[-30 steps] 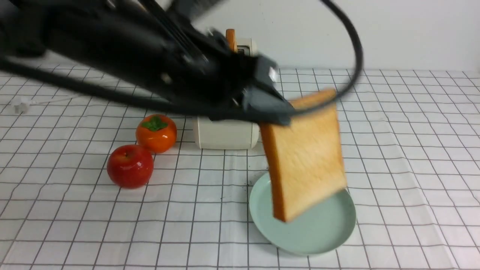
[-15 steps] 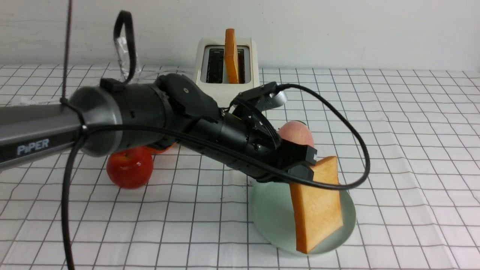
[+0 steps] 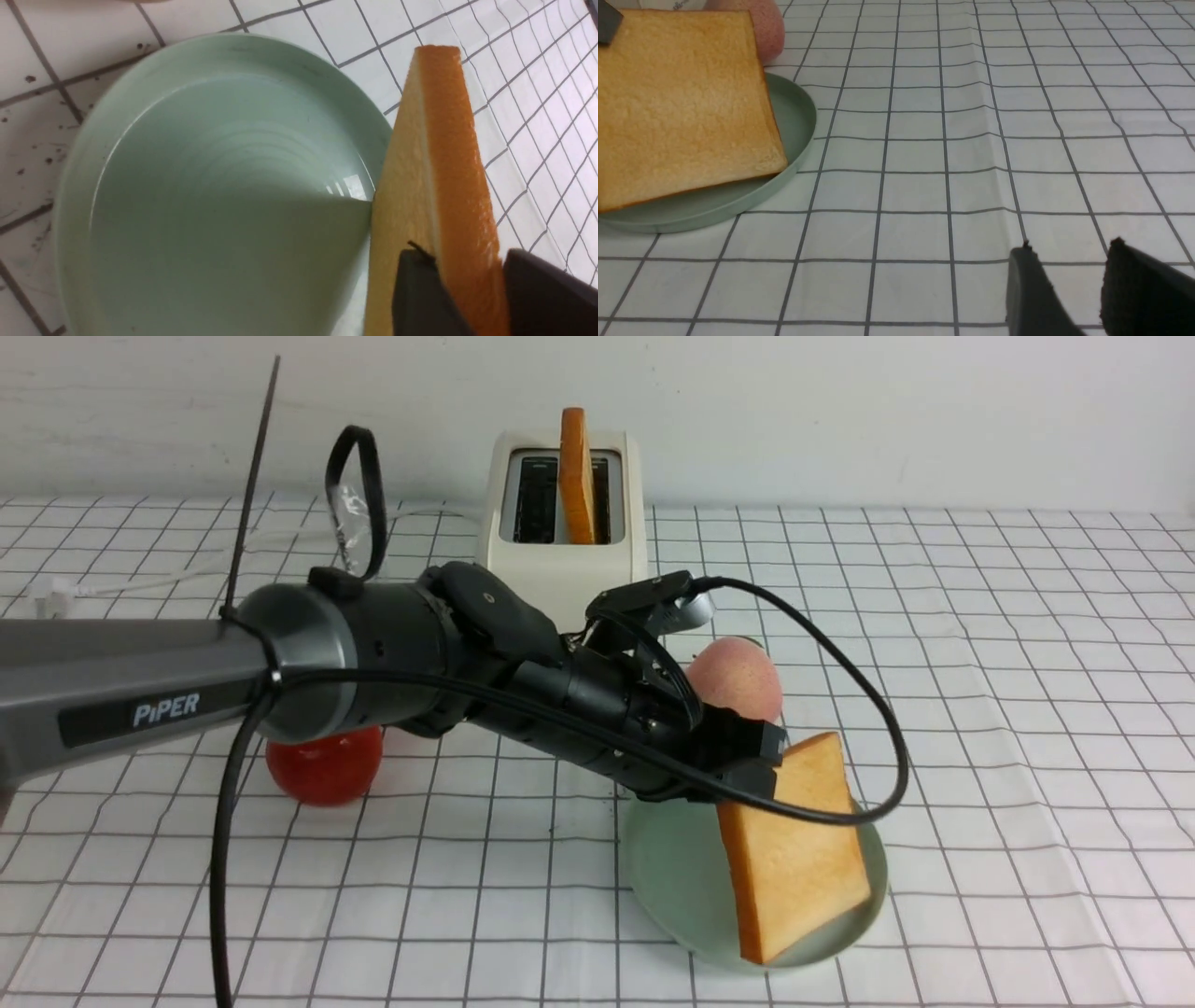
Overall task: Take toasted bread from bread machine on white checkered table place on plate.
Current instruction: 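Place the slice of bread on the plate with the left gripper, then grasp the toast slice in the toaster and pull it up out of the slot with the right gripper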
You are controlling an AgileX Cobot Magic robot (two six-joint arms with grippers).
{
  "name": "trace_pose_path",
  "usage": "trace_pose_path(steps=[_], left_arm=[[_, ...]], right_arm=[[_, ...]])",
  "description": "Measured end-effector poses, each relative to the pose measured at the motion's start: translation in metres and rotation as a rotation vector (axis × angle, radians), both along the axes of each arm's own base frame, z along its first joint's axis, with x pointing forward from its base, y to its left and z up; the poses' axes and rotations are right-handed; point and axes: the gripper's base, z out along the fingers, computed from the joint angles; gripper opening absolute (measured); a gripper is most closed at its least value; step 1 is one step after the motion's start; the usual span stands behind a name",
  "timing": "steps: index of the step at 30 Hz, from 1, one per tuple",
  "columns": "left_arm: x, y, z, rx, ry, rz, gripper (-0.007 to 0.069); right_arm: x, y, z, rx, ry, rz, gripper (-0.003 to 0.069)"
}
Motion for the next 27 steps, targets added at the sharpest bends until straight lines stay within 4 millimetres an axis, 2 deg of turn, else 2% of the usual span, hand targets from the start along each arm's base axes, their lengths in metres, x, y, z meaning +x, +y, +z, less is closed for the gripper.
trace_pose_path(steps=[1, 3, 6, 7, 8, 10, 11, 12, 14, 15, 16, 17, 18, 20, 21, 22, 24, 25, 26, 27], left_arm=[[0.000, 0.000, 0.000, 0.002, 0.000, -0.002, 0.0329], [-0.001, 0.000, 0.000, 0.006, -0.002, -0.011, 0.0456], [-0.004, 0.003, 0.011, 0.018, -0.040, -0.033, 0.0607], [-0.004, 0.003, 0.012, 0.016, -0.042, -0.033, 0.0607], [-0.007, 0.006, 0.025, 0.017, -0.085, -0.041, 0.0648], [-0.010, 0.009, 0.036, 0.019, -0.122, -0.044, 0.0656], [-0.015, 0.015, 0.057, 0.025, -0.203, -0.049, 0.0647], [-0.017, 0.017, 0.065, 0.024, -0.229, -0.049, 0.0638], [-0.030, 0.027, 0.098, 0.011, -0.315, -0.043, 0.0569], [-0.036, 0.032, 0.109, 0.006, -0.337, -0.040, 0.0519], [-0.037, 0.033, 0.112, 0.007, -0.347, -0.041, 0.0508], [-0.050, 0.042, 0.133, 0.013, -0.394, -0.045, 0.0417], [-0.059, 0.049, 0.145, 0.026, -0.423, -0.051, 0.0340], [-0.079, 0.065, 0.166, 0.066, -0.467, -0.065, 0.0161], [-0.084, 0.068, 0.170, 0.065, -0.467, -0.064, 0.0125], [-0.098, 0.081, 0.182, 0.112, -0.488, -0.063, 0.0029], [-0.119, 0.101, 0.198, 0.152, -0.501, -0.010, -0.0013], [-0.118, 0.102, 0.197, 0.158, -0.495, -0.004, -0.0013], [-0.137, 0.121, 0.207, 0.167, -0.524, 0.071, -0.0013], [-0.144, 0.128, 0.206, 0.168, -0.524, 0.108, -0.0013]], right_arm=[[0.000, 0.000, 0.000, 0.000, 0.000, 0.000, 0.0240], [0.000, 0.000, 0.000, 0.000, 0.000, 0.000, 0.0240], [0.000, 0.000, 0.000, 0.000, 0.000, 0.000, 0.0240], [0.000, 0.000, 0.000, 0.000, 0.000, 0.000, 0.0240], [0.000, 0.000, 0.000, 0.000, 0.000, 0.000, 0.0240], [0.000, 0.000, 0.000, 0.000, 0.000, 0.000, 0.0240], [0.000, 0.000, 0.000, 0.000, 0.000, 0.000, 0.0240], [0.000, 0.000, 0.000, 0.000, 0.000, 0.000, 0.0240], [0.000, 0.000, 0.000, 0.000, 0.000, 0.000, 0.0240], [0.000, 0.000, 0.000, 0.000, 0.000, 0.000, 0.0240], [0.000, 0.000, 0.000, 0.000, 0.000, 0.000, 0.0240], [0.000, 0.000, 0.000, 0.000, 0.000, 0.000, 0.0240], [0.000, 0.000, 0.000, 0.000, 0.000, 0.000, 0.0240], [0.000, 0.000, 0.000, 0.000, 0.000, 0.000, 0.0240], [0.000, 0.000, 0.000, 0.000, 0.000, 0.000, 0.0240], [0.000, 0.000, 0.000, 0.000, 0.000, 0.000, 0.0240], [0.000, 0.000, 0.000, 0.000, 0.000, 0.000, 0.0240], [0.000, 0.000, 0.000, 0.000, 0.000, 0.000, 0.0240], [0.000, 0.000, 0.000, 0.000, 0.000, 0.000, 0.0240], [0.000, 0.000, 0.000, 0.000, 0.000, 0.000, 0.0240]])
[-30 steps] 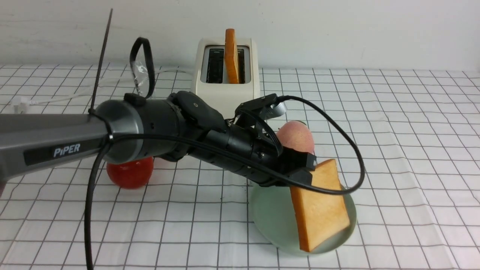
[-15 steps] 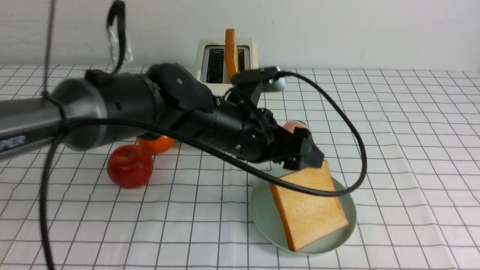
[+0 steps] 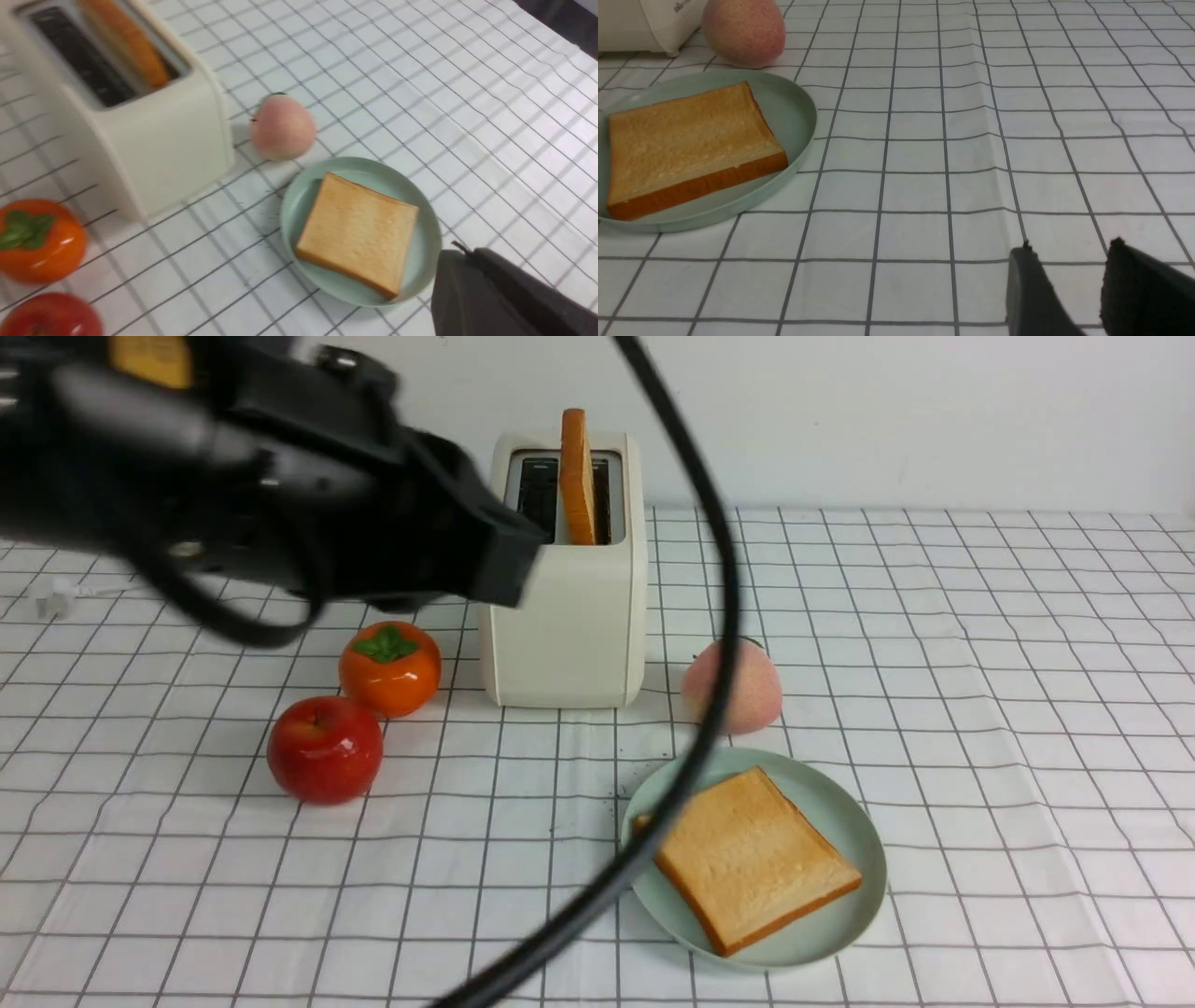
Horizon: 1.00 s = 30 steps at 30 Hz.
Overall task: Take toasted bread from bread machine on white checkered table place on plate.
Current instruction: 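Grasp the toast slice in the toaster and pull it up out of the slot with the right gripper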
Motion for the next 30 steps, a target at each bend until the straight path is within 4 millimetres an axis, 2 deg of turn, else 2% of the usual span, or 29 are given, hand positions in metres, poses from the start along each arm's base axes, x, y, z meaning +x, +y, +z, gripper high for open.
trace_pose_path(steps=[4, 9, 11, 20, 21, 22, 23, 27, 30], left_arm=[[-0.038, 0.034, -0.005, -0.059, -0.086, 0.103, -0.0013], [-0.081, 0.066, -0.034, -0.167, -0.213, 0.141, -0.0013], [-0.088, 0.070, -0.043, -0.195, -0.243, 0.142, -0.0013], [-0.095, 0.075, -0.060, -0.189, -0.226, 0.144, -0.0013], [-0.095, 0.075, -0.061, -0.187, -0.224, 0.144, -0.0013], [-0.095, 0.075, -0.061, -0.187, -0.224, 0.144, -0.0013], [-0.095, 0.075, -0.061, -0.185, -0.221, 0.144, -0.0013], [-0.095, 0.075, -0.061, -0.183, -0.218, 0.144, -0.0013], [-0.095, 0.075, -0.061, -0.183, -0.218, 0.144, -0.0013]], right_arm=[[0.000, 0.000, 0.000, 0.000, 0.000, 0.000, 0.0240], [0.000, 0.000, 0.000, 0.000, 0.000, 0.000, 0.0240], [0.000, 0.000, 0.000, 0.000, 0.000, 0.000, 0.0240], [0.000, 0.001, 0.001, 0.038, -0.009, -0.005, 0.0240], [0.001, 0.002, 0.001, 0.118, -0.018, -0.012, 0.0240], [0.001, 0.002, 0.001, 0.118, -0.018, -0.012, 0.0240], [0.002, 0.005, 0.004, 0.281, -0.046, -0.027, 0.0240], [0.004, 0.007, 0.017, 0.594, -0.156, -0.048, 0.0240], [0.004, 0.005, 0.026, 0.716, -0.242, -0.054, 0.0228]])
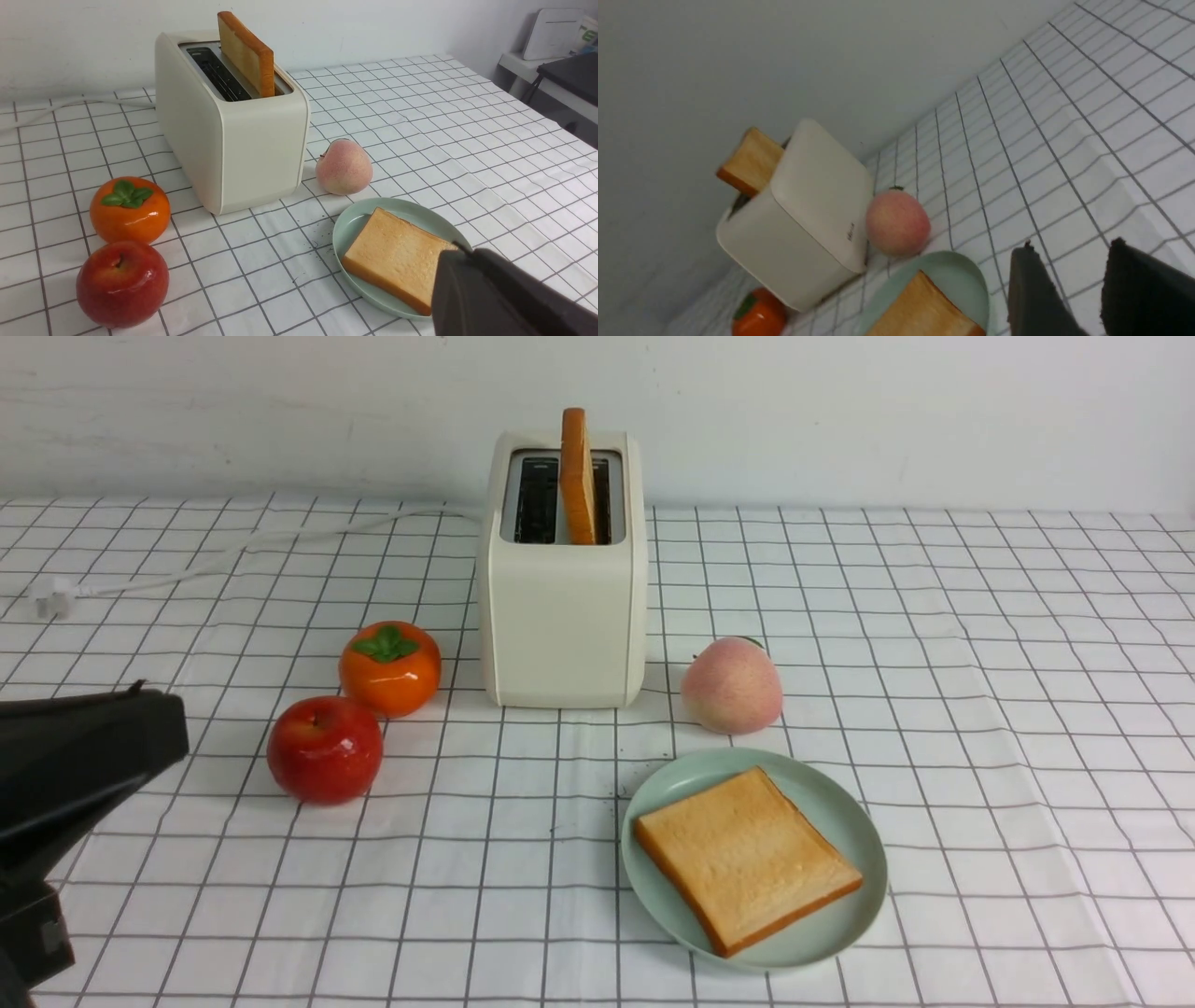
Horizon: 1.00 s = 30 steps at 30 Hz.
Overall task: Take toasted bread from bread machine on white checkered table place on plate.
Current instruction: 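Grasp the toast slice in the toaster and pull it up out of the slot with the right gripper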
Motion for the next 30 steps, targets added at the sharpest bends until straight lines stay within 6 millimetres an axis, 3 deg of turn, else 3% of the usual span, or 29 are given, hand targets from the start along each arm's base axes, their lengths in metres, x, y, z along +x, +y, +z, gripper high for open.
trace_pose_path(steps=[2, 4, 5, 6, 8, 9, 12, 15, 18, 20, 22, 24, 26, 27, 29, 30], left_arm=[[0.000, 0.000, 0.000, 0.000, 0.001, 0.000, -0.0013], [0.000, 0.000, 0.000, 0.000, 0.001, 0.000, -0.0013], [0.000, 0.000, 0.000, 0.000, 0.001, 0.000, -0.0013], [0.000, 0.000, 0.000, 0.000, 0.001, 0.000, -0.0013], [0.000, 0.000, 0.000, 0.000, 0.000, 0.000, -0.0013], [0.000, 0.000, 0.000, 0.000, 0.000, 0.000, -0.0013], [0.000, 0.000, 0.000, 0.000, 0.000, 0.000, -0.0013], [0.000, 0.000, 0.000, 0.000, 0.000, 0.000, -0.0013], [0.000, 0.000, 0.000, 0.000, 0.000, 0.000, -0.0013], [0.000, 0.000, 0.000, 0.000, 0.000, 0.000, -0.0013], [0.000, 0.000, 0.000, 0.000, 0.000, 0.000, -0.0013], [0.000, 0.000, 0.000, 0.000, 0.001, 0.000, -0.0013], [0.000, 0.000, 0.000, 0.001, 0.001, 0.000, -0.0013], [0.000, 0.000, 0.000, 0.001, 0.001, 0.000, -0.0013], [0.000, 0.000, 0.000, 0.001, 0.002, 0.000, -0.0013], [0.000, 0.000, 0.000, 0.001, 0.002, 0.000, -0.0013]], right_arm=[[-0.001, 0.001, 0.011, 0.045, 0.011, 0.014, 0.0206], [-0.001, 0.004, 0.034, 0.013, 0.053, 0.049, 0.0183], [0.003, 0.007, 0.051, -0.072, 0.143, 0.094, 0.0159], [0.004, 0.008, 0.062, -0.074, 0.122, 0.095, 0.0159], [0.015, 0.015, 0.093, -0.271, 0.292, 0.202, 0.0115], [0.026, 0.019, 0.113, -0.362, 0.366, 0.261, 0.0092], [0.067, 0.034, 0.148, -0.527, 0.578, 0.415, 0.0036], [0.109, 0.050, 0.163, -0.612, 0.673, 0.521, 0.0002], [0.160, 0.078, 0.174, -0.667, 0.692, 0.619, 0.0000], [0.192, 0.108, 0.182, -0.703, 0.663, 0.691, 0.0000], [0.205, 0.124, 0.186, -0.717, 0.644, 0.722, 0.0000], [0.231, 0.168, 0.199, -0.754, 0.567, 0.788, 0.0000], [0.247, 0.195, 0.203, -0.778, 0.529, 0.804, 0.0000], [0.247, 0.195, 0.203, -0.778, 0.529, 0.804, 0.0000], [0.270, 0.233, 0.202, -0.819, 0.486, 0.792, 0.0004], [0.270, 0.234, 0.206, -0.815, 0.476, 0.786, 0.0004]])
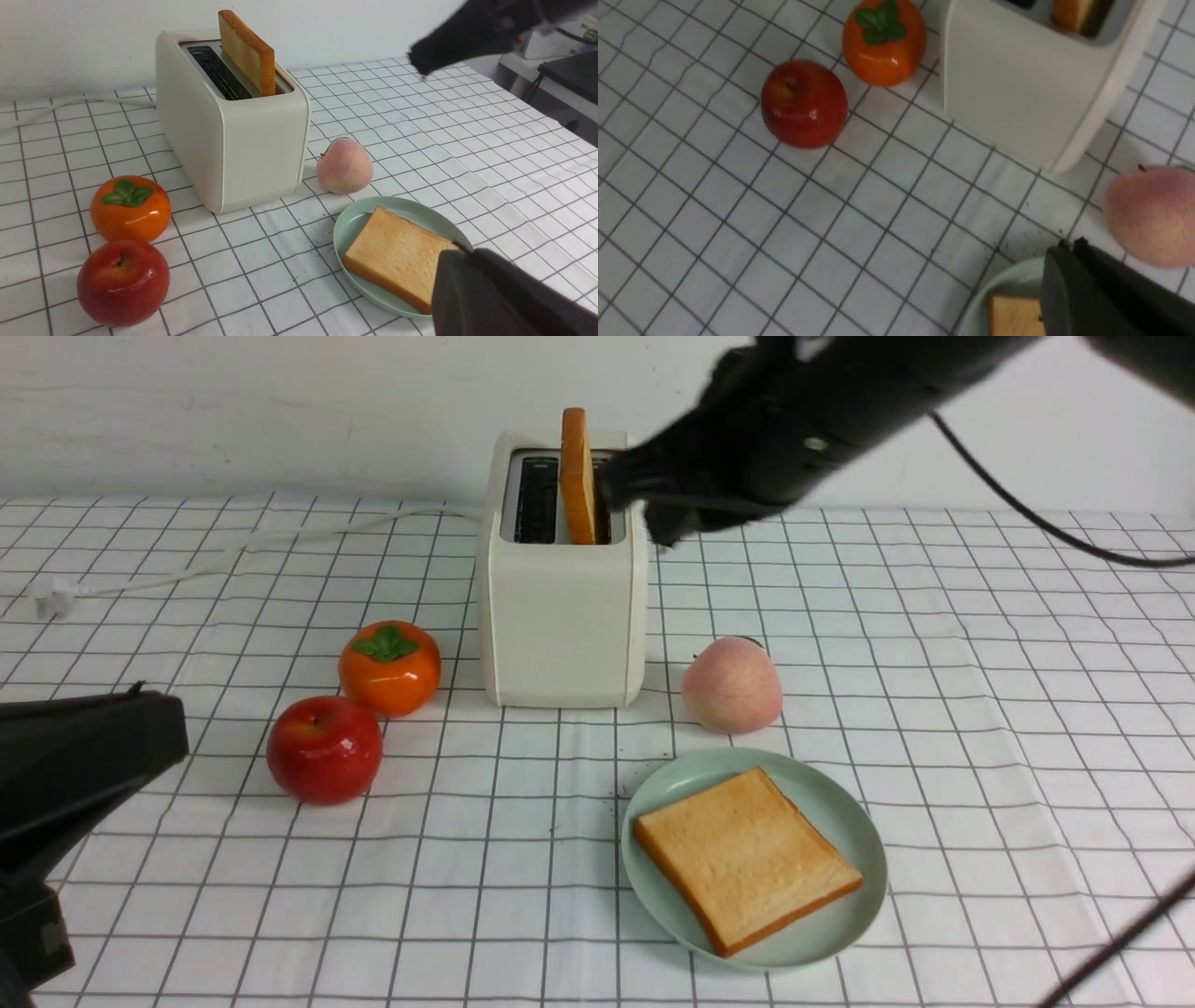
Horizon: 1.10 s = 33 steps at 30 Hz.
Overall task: Take toasted bread from bread machine on white checkered table place on plate.
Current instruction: 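Grasp the toast slice in the toaster and pull it up out of the slot with the right gripper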
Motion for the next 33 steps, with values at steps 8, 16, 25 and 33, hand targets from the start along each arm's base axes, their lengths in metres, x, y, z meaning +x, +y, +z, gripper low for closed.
trace_pose_path(steps=[8, 16, 25, 33], left_arm=[[0.000, 0.000, 0.000, 0.001, 0.001, 0.000, -0.0013], [0.000, 0.000, -0.001, 0.003, 0.005, 0.000, -0.0009], [0.000, 0.000, -0.001, 0.007, 0.011, 0.000, -0.0008], [0.000, 0.000, -0.001, 0.007, 0.011, 0.000, -0.0006]], right_arm=[[0.063, 0.059, -0.015, 0.005, -0.145, -0.183, 0.0146], [0.109, 0.062, -0.047, 0.071, -0.185, -0.293, 0.0435], [0.147, 0.048, -0.087, 0.079, -0.199, -0.337, 0.0390], [0.153, 0.044, -0.089, 0.095, -0.209, -0.343, 0.0159]])
